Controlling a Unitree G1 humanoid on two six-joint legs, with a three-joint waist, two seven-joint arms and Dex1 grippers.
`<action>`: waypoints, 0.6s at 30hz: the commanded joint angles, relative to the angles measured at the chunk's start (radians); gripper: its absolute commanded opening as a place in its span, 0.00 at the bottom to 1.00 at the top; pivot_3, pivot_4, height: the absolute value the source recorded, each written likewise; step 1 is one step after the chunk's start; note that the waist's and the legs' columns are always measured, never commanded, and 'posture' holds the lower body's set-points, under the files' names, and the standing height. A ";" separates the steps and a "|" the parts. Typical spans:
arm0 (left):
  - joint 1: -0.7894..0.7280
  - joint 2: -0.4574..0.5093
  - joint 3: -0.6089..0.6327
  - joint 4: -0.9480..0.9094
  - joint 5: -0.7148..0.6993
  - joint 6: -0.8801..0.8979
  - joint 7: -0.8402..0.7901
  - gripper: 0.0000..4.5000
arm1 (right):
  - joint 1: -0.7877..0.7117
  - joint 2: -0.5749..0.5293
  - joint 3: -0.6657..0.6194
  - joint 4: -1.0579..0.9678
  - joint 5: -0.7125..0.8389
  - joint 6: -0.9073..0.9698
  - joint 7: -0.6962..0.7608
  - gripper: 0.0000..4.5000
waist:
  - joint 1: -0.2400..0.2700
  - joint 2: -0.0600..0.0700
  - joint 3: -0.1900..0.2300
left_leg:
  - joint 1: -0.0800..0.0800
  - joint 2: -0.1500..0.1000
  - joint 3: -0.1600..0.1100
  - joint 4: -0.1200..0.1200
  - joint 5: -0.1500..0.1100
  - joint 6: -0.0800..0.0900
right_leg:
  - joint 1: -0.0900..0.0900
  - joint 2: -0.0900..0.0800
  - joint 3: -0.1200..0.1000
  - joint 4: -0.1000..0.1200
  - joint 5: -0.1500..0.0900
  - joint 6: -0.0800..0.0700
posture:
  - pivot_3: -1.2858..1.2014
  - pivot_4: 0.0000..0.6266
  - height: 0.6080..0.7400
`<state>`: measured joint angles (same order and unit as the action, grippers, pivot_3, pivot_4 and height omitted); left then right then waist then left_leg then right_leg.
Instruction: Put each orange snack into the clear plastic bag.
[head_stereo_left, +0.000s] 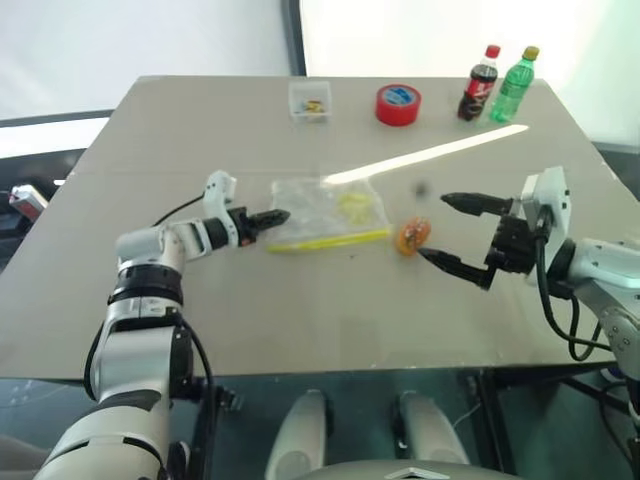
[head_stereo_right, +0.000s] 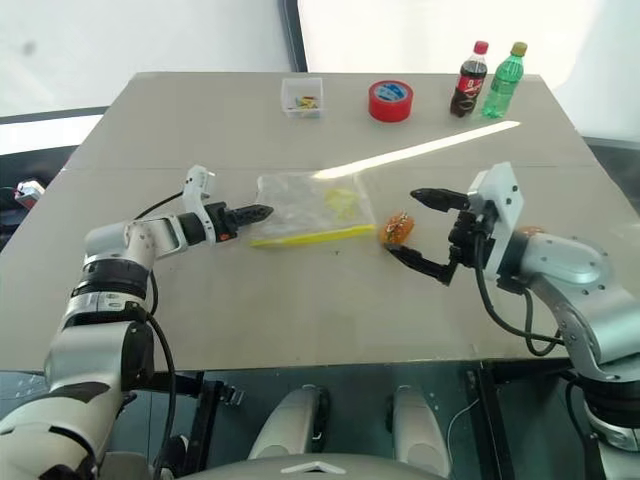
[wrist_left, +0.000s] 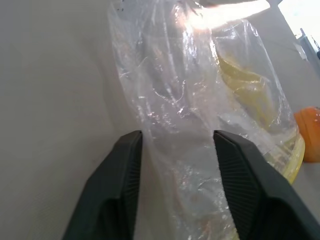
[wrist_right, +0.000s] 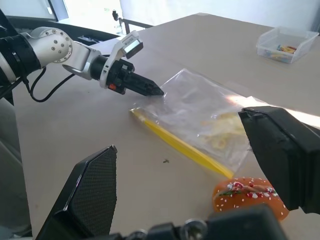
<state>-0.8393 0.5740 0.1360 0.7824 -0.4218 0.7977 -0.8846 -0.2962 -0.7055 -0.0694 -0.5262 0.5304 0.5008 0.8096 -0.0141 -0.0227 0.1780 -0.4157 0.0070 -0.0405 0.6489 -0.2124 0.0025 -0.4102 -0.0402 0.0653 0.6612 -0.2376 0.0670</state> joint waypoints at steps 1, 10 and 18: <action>0.009 -0.007 -0.028 0.011 0.025 0.009 -0.038 0.23 | -0.035 0.006 0.021 -0.024 -0.012 -0.024 -0.001 1.00 | 0.000 0.000 0.000 | 0.000 0.000 0.000 0.000 0.000 0.000 | 0.000 0.000 0.000 0.000 0.000 0.000 | 0.52 0.24 1.00; 0.105 0.043 0.053 -0.264 -0.077 0.222 -0.024 0.01 | -0.094 -0.004 0.179 0.029 -0.170 -0.045 0.001 1.00 | -0.009 0.000 0.000 | 0.000 0.001 0.000 0.000 0.000 0.000 | -0.001 0.000 0.000 0.000 0.000 0.000 | 0.52 0.24 1.00; 0.209 0.018 0.274 -0.686 -0.277 0.622 0.170 0.01 | -0.245 0.094 0.446 0.397 -0.609 -0.295 -0.123 1.00 | -0.030 -0.002 0.001 | 0.000 0.001 0.000 0.000 0.000 0.000 | -0.001 0.000 0.000 0.001 0.000 0.000 | 0.52 0.24 1.00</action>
<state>-0.6417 0.5915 0.3645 0.1768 -0.6535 1.3601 -0.7390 -0.5184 -0.6138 0.3556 -0.1695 -0.0046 0.2680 0.7162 -0.0437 -0.0246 0.1792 -0.4159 0.0080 -0.0408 0.6488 -0.2124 0.0022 -0.4115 -0.0402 0.0653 0.6622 -0.2375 0.0669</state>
